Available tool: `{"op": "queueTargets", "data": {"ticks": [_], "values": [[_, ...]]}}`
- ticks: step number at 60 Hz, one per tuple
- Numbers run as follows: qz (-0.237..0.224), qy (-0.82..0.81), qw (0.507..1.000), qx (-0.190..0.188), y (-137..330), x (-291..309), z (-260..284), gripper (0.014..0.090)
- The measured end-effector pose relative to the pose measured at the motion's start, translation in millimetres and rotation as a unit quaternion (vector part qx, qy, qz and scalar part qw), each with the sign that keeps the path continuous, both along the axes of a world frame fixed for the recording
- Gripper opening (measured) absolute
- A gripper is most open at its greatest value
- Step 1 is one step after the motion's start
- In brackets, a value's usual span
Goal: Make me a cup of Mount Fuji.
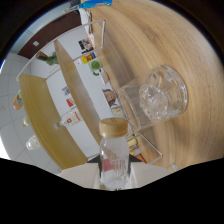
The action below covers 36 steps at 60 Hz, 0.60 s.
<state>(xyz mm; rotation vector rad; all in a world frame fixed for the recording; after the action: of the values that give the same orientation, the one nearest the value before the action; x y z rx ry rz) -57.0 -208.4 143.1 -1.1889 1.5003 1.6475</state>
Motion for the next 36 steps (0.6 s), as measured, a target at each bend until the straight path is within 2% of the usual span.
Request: {"op": "queueTargets", "data": {"ticks": [11,19,26,32,36], "values": [[0.013,-0.043,0.999,-0.003,-3.6,-1.3,6.7,0.0404],[0.028,-0.247,0.969,0.005,-7.2,-1.1,26.3,0.0405],[0.028,-0.442,0.896,0.038,-7.0,-2.9,59.2,0.0406],[0.035,-0.596,0.8,0.058,-4.6,-12.4,68.9,0.0406],[0.05,-0.681,0.728,0.057,-0.6,-18.9,54.1,0.0405]]}}
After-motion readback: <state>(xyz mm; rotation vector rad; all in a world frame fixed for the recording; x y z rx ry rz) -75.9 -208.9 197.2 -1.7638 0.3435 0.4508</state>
